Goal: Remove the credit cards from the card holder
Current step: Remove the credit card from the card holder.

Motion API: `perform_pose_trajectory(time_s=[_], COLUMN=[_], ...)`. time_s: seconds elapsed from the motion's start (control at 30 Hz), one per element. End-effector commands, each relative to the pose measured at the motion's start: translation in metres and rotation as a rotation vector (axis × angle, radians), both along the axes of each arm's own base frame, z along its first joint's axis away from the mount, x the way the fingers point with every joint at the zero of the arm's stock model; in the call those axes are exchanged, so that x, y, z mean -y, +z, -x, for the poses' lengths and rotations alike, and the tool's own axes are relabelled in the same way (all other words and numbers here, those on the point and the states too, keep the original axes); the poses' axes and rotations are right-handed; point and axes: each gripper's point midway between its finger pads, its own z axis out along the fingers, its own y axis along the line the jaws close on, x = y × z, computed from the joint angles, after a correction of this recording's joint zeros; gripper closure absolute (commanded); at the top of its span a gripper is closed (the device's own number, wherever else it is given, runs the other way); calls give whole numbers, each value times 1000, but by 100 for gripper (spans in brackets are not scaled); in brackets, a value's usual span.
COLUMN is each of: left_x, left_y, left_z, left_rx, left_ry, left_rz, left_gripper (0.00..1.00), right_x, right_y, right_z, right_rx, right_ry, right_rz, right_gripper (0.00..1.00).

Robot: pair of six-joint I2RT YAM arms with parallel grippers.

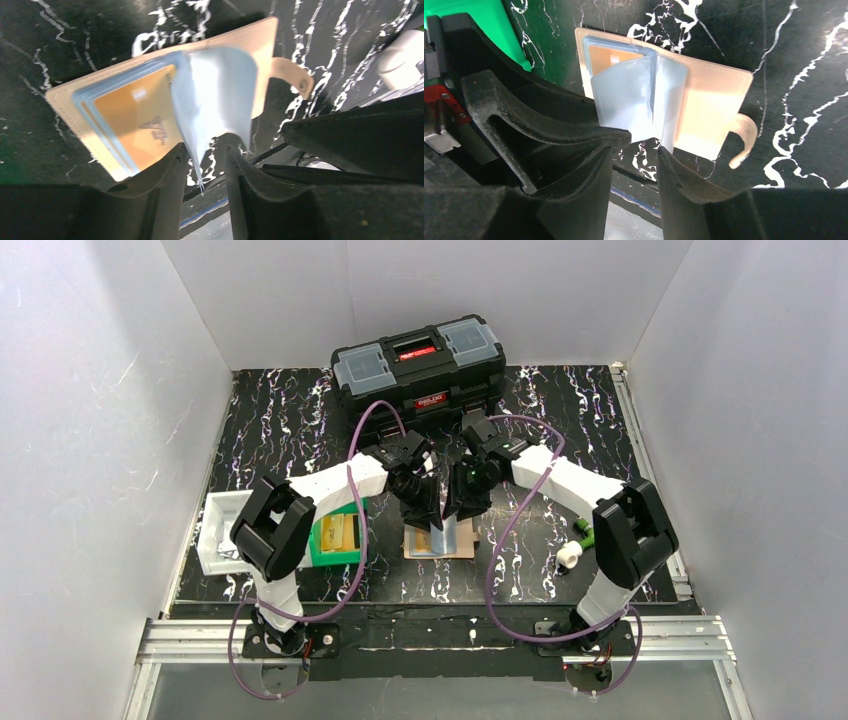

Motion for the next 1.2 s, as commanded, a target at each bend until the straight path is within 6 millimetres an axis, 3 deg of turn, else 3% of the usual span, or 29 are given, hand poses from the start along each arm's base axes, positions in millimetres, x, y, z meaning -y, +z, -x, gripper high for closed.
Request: perform_pose_trajectory(time_s=[0.0,0.17,0.47,0.8,1.03,1.17], left_x=[19,35,64,71,68,56], left_y=[17,14,3,-21,-5,20], left_z=[3,3,-1,0,-4,-12], left_rx=[8,-3,-47,-120,-69,18], left_ry=[-49,-69,-72,-34,-42,-50], left_rz=[43,48,98,79,87,72], left_gripper=[65,53,47,42,37,38], right_x=[18,34,60,68,62,58], right_y=[18,23,19,14,18,28], right_z=[-4,-4,8,17,13,9], right_rx=[57,78,84,83,85,102], right_ry=[-30,-63,-118,-147,-142,-139], right_rz=[10,30,50,45,21,-2], right_gripper=[55,55,55,54,54,54])
